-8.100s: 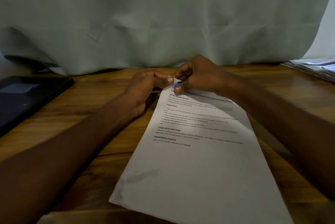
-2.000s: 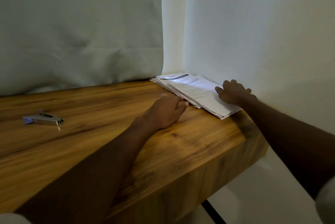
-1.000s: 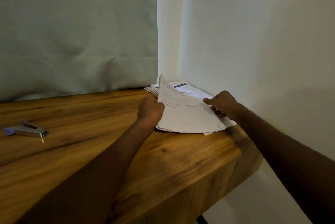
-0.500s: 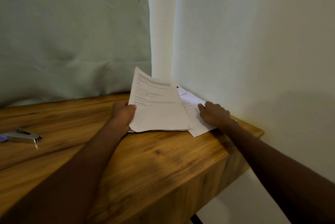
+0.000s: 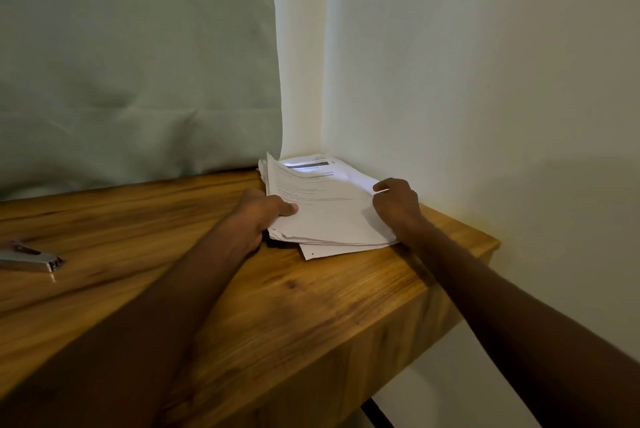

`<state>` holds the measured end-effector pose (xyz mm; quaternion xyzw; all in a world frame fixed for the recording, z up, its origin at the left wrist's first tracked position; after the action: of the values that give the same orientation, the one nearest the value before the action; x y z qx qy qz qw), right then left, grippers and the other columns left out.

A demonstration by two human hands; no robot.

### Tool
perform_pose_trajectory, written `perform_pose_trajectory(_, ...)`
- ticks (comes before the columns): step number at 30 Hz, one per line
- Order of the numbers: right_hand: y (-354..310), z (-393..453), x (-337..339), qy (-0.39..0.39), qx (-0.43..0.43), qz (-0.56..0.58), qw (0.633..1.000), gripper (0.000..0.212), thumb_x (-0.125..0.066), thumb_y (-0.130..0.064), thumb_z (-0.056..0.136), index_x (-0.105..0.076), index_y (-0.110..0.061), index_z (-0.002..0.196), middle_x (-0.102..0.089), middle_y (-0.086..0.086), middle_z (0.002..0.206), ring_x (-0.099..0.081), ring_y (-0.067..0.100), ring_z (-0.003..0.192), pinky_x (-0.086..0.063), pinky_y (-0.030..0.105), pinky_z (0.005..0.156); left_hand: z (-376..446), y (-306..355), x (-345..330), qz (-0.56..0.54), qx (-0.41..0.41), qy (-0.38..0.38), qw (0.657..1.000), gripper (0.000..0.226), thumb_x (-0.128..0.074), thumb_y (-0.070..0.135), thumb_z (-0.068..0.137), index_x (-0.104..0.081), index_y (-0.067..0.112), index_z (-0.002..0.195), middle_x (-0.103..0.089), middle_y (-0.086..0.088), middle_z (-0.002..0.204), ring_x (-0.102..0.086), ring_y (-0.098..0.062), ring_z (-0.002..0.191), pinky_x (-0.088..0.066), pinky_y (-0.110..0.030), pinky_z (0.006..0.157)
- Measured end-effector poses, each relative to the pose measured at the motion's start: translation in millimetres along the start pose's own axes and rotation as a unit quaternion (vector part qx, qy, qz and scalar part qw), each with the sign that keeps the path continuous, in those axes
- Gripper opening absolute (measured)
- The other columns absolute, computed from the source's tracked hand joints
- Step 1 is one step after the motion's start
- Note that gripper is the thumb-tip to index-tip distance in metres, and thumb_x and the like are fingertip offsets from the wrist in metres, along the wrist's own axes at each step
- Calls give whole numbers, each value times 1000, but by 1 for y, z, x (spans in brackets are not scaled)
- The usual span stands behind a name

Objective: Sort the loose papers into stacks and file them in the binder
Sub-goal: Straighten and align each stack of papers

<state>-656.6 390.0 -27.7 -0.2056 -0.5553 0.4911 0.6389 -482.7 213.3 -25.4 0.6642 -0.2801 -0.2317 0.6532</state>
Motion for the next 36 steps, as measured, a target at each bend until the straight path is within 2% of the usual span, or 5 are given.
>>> perform_pose_trajectory(4,7,7,7,-4,-7,-56,998,25,-47,-4,92,-71,-1,100,-69,13,98,-63,33,94,-53,35,79,4,-2,1,63,-28,66,995,45,-79,2,85,-61,6,126,-69,-11,121,-69,-24,84,-53,-29,56)
perform_pose_trajectory(11,3,10,7,-85,54,-179,979,16,-69,-29,92,-78,-26,104,-70,3,120,-62,22,103,-52,35,91,14,2,57,73,28,14,997,44,-83,2,79,-67,8,120,-73,-11,114,-74,-30,89,-62,-43,76)
perform_pose_trajectory(21,-3,0,-9,-91,19,-218,971,62,-59,-81,76,-68,-36,118,-52,7,139,-49,37,130,-43,52,107,11,12,85,9,54,-55,997,33,-63,1,96,-62,3,129,-73,-16,106,-75,-29,74,-60,-34,53)
perform_pose_trajectory(31,5,-10,-7,79,37,-58,994,28,-68,-12,82,-76,-17,108,-66,10,123,-61,31,116,-48,38,99,5,13,97,-87,92,-27,992,35,-53,1,102,-53,-4,136,-74,-16,68,-72,-23,52,-59,-33,49)
perform_pose_trajectory(36,-6,-22,-13,71,208,-230,948,20,-59,-43,90,-75,-32,98,-65,-6,106,-54,22,108,-41,47,92,0,15,87,-108,53,-25,992,41,-48,-8,101,-52,6,139,-71,-10,116,-74,-22,66,-58,-29,58)
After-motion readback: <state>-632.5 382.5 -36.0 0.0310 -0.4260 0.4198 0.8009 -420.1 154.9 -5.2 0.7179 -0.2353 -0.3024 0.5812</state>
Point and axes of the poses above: each hand's wrist, its own z-axis towards the middle knuckle, its own x-axis out of the back of the hand, y = z × x, the point moved 1 cm from there along z, towards the middle knuckle
